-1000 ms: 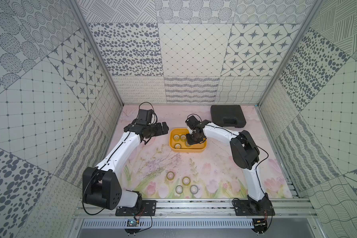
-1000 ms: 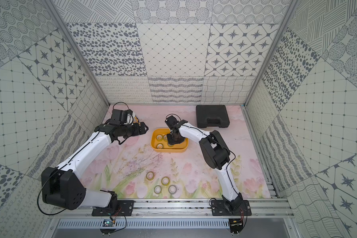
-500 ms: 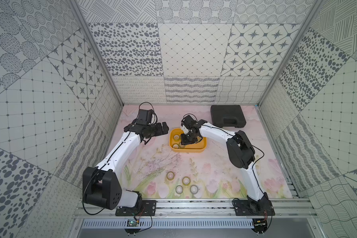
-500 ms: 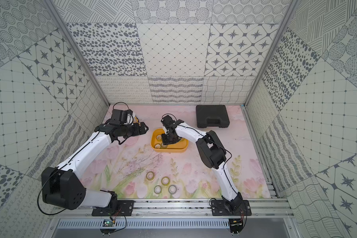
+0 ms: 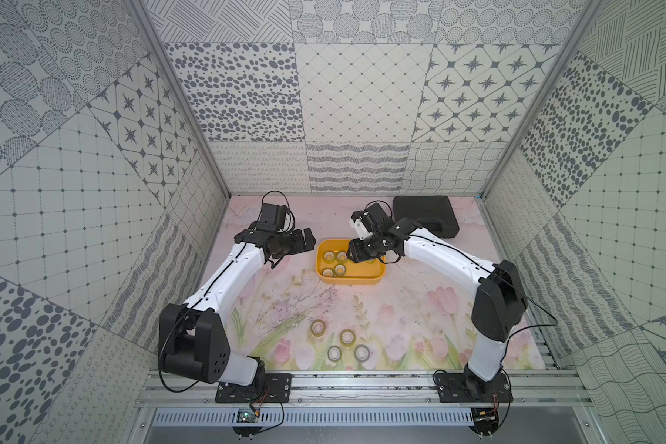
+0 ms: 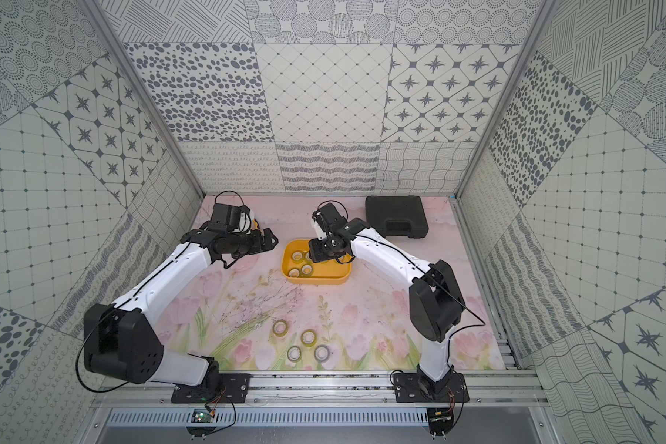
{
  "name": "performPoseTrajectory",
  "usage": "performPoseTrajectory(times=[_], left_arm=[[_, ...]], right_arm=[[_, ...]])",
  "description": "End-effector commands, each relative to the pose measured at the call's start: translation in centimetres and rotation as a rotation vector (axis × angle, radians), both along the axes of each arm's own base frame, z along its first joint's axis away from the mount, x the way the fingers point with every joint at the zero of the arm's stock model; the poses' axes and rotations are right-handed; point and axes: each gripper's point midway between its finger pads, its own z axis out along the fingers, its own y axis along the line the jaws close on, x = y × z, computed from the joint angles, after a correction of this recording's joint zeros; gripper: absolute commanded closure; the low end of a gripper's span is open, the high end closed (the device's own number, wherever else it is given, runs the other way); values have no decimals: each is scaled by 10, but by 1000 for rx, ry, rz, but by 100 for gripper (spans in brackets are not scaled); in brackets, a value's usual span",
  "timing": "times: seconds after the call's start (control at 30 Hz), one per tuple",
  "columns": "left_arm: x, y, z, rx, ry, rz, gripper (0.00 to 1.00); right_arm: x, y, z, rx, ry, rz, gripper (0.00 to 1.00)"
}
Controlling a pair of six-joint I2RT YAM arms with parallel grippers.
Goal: Put the transparent tape into the storage box
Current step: Pick up the tape at the center of the board.
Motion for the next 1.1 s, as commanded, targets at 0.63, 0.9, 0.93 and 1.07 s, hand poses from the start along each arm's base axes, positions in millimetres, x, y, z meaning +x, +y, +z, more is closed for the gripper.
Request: performPoseTrajectory(times=[0.63, 0.9, 0.93, 1.07], left_arm=[[4, -9, -10, -31, 47, -37, 1], [4, -8, -12, -27, 51, -35, 1], [4, -8, -12, -26, 52, -34, 1], [4, -8, -12, -26, 52, -35, 1]], right_arm=[[-149, -28, -81, -53, 211, 181, 52], [-192, -20, -97, -53, 299, 285, 51], [-197, -20, -98, -49, 309, 293, 51], [-206, -19, -105, -50, 329, 298, 51]])
